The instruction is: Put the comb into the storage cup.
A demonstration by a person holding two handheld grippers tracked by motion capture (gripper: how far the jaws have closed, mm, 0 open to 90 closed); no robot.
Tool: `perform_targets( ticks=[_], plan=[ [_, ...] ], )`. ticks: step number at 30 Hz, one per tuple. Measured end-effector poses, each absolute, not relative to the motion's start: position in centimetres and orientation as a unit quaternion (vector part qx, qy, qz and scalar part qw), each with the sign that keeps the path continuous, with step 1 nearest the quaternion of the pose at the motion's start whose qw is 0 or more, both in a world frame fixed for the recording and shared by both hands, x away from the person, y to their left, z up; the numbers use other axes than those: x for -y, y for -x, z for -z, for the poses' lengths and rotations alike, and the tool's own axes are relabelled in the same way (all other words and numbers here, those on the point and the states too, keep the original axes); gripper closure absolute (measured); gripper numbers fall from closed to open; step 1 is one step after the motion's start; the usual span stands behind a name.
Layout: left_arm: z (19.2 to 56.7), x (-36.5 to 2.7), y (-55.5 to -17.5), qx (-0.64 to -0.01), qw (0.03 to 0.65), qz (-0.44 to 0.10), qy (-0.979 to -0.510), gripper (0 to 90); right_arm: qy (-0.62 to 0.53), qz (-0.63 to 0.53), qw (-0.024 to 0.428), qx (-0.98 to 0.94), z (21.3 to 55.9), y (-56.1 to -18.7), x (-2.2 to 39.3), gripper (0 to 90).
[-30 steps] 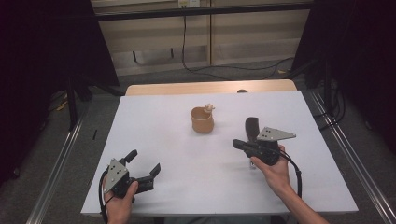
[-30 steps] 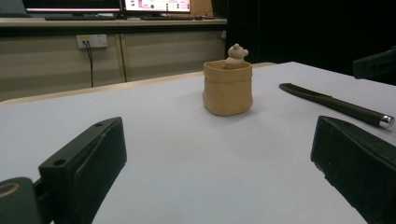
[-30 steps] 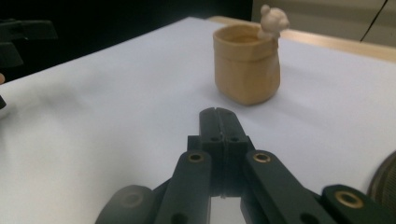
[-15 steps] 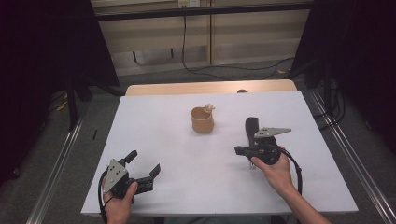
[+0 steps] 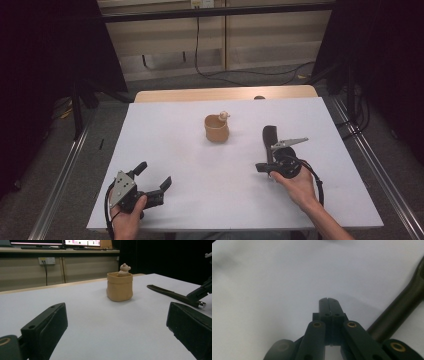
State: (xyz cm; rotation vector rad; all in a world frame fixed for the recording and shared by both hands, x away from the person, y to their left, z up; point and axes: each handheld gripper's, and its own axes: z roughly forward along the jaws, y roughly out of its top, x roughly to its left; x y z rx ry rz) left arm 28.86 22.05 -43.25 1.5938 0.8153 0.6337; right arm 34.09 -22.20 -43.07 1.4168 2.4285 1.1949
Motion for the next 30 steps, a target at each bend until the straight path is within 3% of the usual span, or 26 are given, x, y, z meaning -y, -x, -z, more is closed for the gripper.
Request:
perform_targets(
  ticks=[30],
  plan=[
    [43.2, -22.3, -28.8, -0.349, 0.581, -0.273, -0.682, 3.5, -0.483, -0.343, 0.038, -0.805, 44.6, -33.7, 23.4, 90.0]
  ],
)
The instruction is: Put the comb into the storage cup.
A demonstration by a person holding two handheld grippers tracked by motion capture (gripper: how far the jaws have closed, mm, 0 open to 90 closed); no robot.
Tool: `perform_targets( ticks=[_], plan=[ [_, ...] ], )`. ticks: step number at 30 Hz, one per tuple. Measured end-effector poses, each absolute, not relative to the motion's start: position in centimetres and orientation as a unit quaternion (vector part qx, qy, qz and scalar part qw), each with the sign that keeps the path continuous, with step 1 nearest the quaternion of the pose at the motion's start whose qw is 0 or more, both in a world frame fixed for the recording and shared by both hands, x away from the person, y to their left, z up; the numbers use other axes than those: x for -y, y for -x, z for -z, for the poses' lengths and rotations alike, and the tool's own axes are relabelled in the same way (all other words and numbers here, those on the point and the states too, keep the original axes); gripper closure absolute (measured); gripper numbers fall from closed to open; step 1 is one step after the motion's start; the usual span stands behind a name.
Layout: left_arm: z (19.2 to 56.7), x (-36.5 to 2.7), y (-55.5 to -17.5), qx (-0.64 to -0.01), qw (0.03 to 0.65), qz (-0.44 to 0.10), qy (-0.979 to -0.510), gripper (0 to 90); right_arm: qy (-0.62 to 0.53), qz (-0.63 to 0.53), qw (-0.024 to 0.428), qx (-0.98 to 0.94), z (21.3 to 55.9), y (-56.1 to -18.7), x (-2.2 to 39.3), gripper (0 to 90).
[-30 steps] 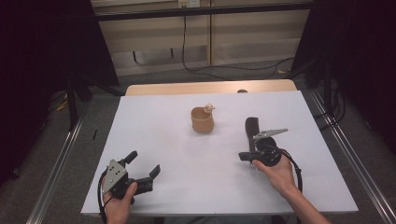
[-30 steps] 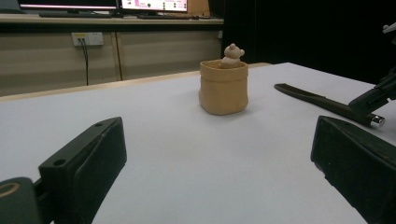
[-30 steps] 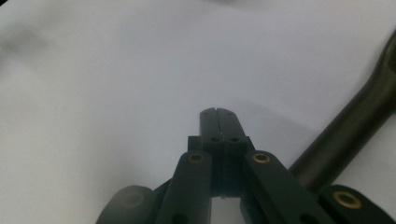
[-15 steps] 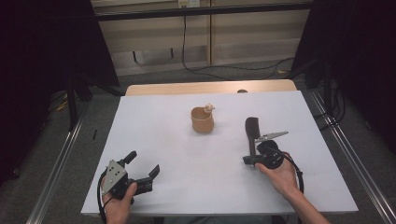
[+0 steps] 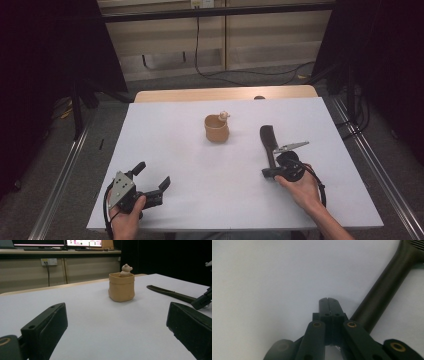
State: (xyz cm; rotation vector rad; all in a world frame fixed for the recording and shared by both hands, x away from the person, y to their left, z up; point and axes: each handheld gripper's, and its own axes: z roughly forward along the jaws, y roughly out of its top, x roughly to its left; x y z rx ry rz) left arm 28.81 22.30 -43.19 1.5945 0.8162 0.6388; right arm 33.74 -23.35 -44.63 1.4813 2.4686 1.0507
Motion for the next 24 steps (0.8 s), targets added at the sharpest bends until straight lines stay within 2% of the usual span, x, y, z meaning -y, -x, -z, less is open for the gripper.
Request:
perform_targets(
  ticks=[24],
  plan=[
    [43.21, -22.32, -28.82, -0.351, 0.579, -0.273, -0.684, 3.5, -0.48, -0.341, 0.04, -0.807, 44.6, -33.17, 24.06, 90.0]
  ],
)
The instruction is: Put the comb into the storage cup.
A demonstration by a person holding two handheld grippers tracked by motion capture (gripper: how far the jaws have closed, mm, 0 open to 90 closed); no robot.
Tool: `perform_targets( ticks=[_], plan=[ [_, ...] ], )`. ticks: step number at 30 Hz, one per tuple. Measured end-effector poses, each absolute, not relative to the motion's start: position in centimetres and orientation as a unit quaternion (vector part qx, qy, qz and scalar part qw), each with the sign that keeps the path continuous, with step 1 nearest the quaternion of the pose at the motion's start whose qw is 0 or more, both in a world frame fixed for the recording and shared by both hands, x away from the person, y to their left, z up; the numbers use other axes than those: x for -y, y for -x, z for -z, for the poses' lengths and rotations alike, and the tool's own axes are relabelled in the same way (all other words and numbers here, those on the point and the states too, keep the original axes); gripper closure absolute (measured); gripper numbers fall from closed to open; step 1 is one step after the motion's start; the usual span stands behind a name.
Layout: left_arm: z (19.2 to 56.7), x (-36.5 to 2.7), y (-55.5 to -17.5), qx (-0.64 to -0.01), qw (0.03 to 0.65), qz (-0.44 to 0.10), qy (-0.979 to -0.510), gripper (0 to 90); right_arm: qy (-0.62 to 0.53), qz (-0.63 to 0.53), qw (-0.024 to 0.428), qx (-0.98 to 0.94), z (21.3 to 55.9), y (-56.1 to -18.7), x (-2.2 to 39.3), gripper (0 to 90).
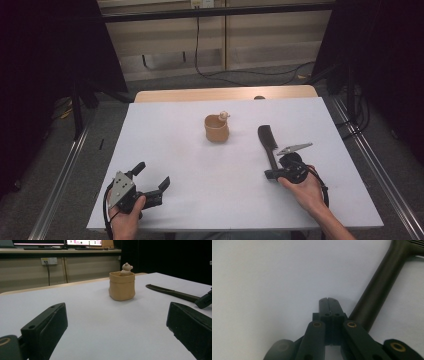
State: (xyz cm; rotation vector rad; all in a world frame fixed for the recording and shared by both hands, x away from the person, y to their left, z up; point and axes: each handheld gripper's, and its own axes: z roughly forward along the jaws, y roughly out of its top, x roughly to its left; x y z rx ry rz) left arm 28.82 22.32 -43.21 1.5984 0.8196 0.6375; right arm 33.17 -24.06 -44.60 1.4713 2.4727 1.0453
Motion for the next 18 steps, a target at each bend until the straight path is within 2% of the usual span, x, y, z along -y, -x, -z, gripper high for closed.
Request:
perform_targets(
  ticks=[18],
  plan=[
    [43.28, -22.34, -28.85, -0.351, 0.578, -0.272, -0.685, 3.5, -0.482, -0.334, 0.043, -0.809, 44.48, -32.98, 24.79, 90.0]
  ],
)
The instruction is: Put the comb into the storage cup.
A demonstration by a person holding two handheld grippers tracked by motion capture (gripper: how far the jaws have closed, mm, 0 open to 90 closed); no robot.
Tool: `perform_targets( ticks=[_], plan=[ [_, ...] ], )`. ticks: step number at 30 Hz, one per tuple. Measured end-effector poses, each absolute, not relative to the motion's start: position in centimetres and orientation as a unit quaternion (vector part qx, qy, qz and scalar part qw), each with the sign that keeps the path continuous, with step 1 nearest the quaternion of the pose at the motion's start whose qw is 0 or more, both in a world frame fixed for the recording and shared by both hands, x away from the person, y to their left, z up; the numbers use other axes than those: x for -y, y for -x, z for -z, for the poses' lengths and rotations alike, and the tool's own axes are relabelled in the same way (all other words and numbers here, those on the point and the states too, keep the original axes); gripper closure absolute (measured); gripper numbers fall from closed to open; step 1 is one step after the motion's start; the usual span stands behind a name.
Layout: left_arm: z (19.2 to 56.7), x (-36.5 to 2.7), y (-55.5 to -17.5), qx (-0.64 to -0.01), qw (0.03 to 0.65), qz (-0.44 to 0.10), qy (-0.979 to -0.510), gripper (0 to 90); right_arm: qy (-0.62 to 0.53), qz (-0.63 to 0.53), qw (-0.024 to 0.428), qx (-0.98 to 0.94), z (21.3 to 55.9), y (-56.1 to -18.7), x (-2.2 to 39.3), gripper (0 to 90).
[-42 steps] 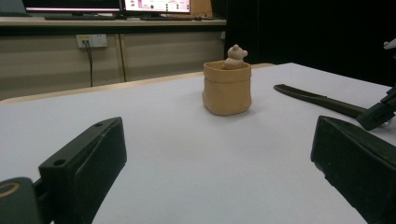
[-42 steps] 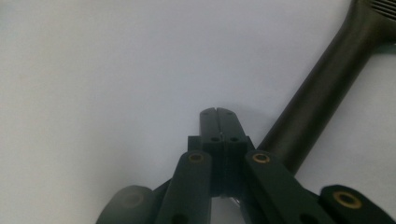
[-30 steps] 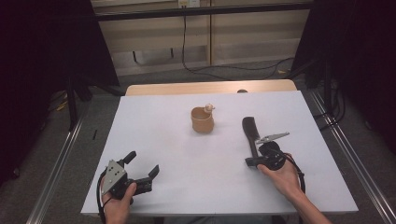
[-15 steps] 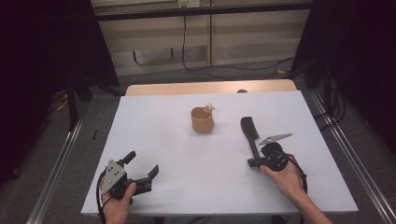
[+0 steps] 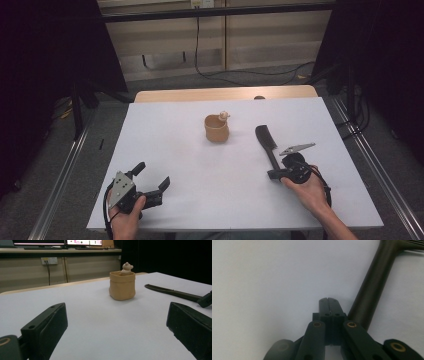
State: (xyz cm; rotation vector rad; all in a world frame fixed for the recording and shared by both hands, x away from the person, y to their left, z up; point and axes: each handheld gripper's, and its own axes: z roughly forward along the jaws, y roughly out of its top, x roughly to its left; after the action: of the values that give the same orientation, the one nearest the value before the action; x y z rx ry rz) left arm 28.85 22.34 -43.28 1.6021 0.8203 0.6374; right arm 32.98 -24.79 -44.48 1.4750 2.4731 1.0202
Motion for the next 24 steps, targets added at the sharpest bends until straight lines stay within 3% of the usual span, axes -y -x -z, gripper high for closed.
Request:
perform_targets(
  ticks=[24],
  plan=[
    [43.3, -22.2, -28.8, -0.349, 0.577, -0.273, -0.686, 3.5, -0.484, -0.322, 0.054, -0.812, 44.3, -32.9, 26.0, 90.0]
  ],
)
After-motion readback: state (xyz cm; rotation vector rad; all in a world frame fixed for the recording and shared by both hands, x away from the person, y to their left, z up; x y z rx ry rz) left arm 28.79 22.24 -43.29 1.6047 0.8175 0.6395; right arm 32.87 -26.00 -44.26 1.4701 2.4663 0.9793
